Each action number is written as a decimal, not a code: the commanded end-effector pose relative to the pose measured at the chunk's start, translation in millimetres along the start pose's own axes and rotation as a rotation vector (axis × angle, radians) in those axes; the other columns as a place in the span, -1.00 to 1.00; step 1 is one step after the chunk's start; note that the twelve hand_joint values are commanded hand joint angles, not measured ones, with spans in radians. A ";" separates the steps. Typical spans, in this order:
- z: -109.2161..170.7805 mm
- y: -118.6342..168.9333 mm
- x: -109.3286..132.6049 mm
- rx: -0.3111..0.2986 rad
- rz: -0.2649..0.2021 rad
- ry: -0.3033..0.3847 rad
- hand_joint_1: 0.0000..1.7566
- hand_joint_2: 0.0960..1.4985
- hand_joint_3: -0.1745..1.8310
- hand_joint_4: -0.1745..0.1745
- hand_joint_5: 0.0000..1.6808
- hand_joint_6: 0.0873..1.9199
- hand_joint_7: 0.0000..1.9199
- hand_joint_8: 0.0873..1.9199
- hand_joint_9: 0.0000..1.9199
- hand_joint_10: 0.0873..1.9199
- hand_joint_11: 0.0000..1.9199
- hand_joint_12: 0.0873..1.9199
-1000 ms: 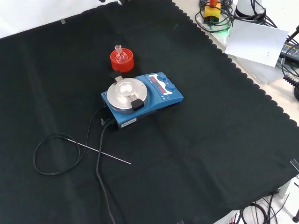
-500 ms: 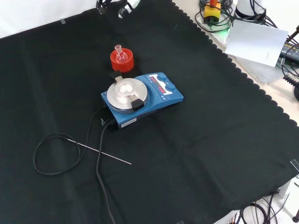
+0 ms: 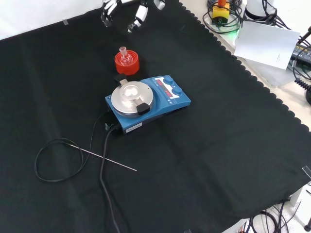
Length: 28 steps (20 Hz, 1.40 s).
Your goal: Pick up the round-bottom flask.
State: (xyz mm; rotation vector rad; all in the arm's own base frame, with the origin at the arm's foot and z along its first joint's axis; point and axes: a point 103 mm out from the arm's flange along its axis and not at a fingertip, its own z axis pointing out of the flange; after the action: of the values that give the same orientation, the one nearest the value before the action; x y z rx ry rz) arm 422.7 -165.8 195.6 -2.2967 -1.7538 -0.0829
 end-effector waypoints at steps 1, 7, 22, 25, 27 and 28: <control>49.0 10.0 -1.5 0.055 0.019 -0.014 -0.08 -0.11 -0.31 -0.21 -0.32 -0.64 -0.73 -0.36 -0.60 -0.36 -0.90 0.44; 67.1 13.2 -8.7 0.064 0.029 -0.003 -0.07 -0.16 -0.26 -0.20 -0.32 -0.59 -0.73 -0.35 -0.60 -0.35 -0.91 0.44; 82.4 22.7 -16.6 0.048 0.032 0.001 -0.07 -0.19 -0.25 -0.21 -0.32 -0.52 -0.72 -0.35 -0.59 -0.35 -0.90 0.44; 84.8 25.2 -16.9 0.034 0.033 0.000 -0.07 -0.19 -0.25 -0.23 -0.30 -0.51 -0.72 -0.35 -0.59 -0.35 -0.90 0.44; 85.7 27.3 -17.6 0.030 0.037 0.018 -0.07 -0.19 -0.25 -0.24 -0.29 -0.50 -0.72 -0.35 -0.59 -0.35 -0.90 0.44; 85.9 28.2 -17.8 0.025 0.039 0.024 -0.06 -0.19 -0.25 -0.24 -0.27 -0.49 -0.72 -0.34 -0.59 -0.35 -0.90 0.44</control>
State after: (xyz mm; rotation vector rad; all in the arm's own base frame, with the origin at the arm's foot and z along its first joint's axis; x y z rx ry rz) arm 433.2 -168.6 107.4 -2.2984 -1.7011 -0.0471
